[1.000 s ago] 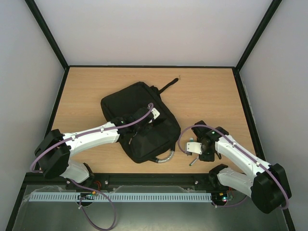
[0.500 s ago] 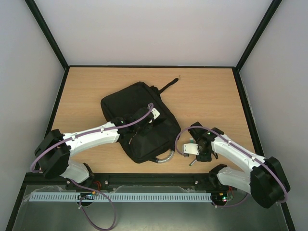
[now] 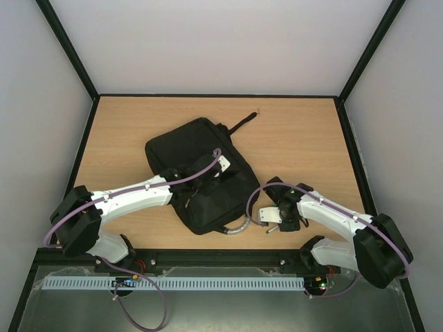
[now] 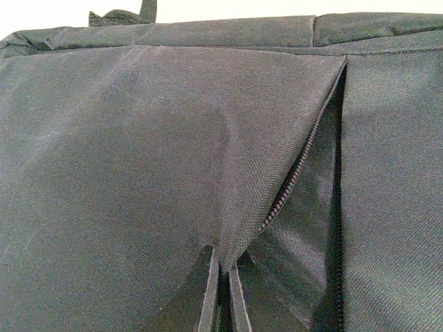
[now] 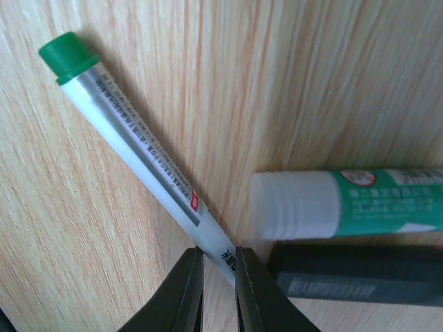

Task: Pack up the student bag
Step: Pick up the stationery from the center of the board.

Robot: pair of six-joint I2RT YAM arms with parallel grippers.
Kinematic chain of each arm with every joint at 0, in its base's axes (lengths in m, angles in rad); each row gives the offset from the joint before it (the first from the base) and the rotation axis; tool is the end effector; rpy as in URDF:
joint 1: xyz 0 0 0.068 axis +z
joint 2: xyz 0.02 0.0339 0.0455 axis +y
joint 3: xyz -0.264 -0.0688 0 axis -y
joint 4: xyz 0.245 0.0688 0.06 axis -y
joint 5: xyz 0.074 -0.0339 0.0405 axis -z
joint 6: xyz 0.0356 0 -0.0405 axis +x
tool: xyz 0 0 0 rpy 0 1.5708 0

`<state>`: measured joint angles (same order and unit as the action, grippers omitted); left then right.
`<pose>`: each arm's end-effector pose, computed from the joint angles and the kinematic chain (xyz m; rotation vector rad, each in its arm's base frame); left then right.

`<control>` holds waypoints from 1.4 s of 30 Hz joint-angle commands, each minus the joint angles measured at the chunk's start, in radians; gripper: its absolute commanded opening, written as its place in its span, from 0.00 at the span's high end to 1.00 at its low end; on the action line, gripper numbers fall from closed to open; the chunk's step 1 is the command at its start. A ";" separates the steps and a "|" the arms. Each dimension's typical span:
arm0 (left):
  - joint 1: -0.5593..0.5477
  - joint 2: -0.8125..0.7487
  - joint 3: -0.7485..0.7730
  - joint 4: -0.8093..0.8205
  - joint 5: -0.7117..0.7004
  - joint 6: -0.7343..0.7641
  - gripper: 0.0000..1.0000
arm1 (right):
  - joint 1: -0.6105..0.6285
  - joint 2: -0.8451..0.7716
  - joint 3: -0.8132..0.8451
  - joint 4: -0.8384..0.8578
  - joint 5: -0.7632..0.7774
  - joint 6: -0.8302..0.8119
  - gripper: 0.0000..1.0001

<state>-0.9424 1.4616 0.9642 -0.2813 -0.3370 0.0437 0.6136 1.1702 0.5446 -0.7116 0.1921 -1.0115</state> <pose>0.1928 -0.2453 0.2362 0.9406 2.0948 -0.0651 0.1478 0.0958 0.1558 -2.1054 2.0397 -0.3448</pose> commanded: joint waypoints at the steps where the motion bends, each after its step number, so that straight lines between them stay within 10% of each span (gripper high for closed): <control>1: -0.016 0.006 0.024 -0.018 0.041 0.005 0.97 | 0.060 0.046 -0.028 -0.022 -0.062 0.050 0.86; 15: -0.016 0.014 0.028 -0.022 0.046 0.006 0.98 | 0.286 0.171 0.016 0.020 -0.178 0.258 0.76; 30: -0.016 0.011 0.029 -0.025 0.052 0.009 0.98 | 0.261 0.044 -0.039 -0.067 -0.048 0.231 0.68; 42: -0.017 0.011 0.030 -0.028 0.050 0.008 0.98 | 0.206 0.042 -0.061 -0.046 0.003 0.210 0.86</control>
<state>-0.9440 1.4628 0.9642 -0.2832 -0.3359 0.0456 0.8284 1.1717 0.5175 -0.7231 0.1501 -0.8040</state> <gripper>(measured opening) 0.042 0.179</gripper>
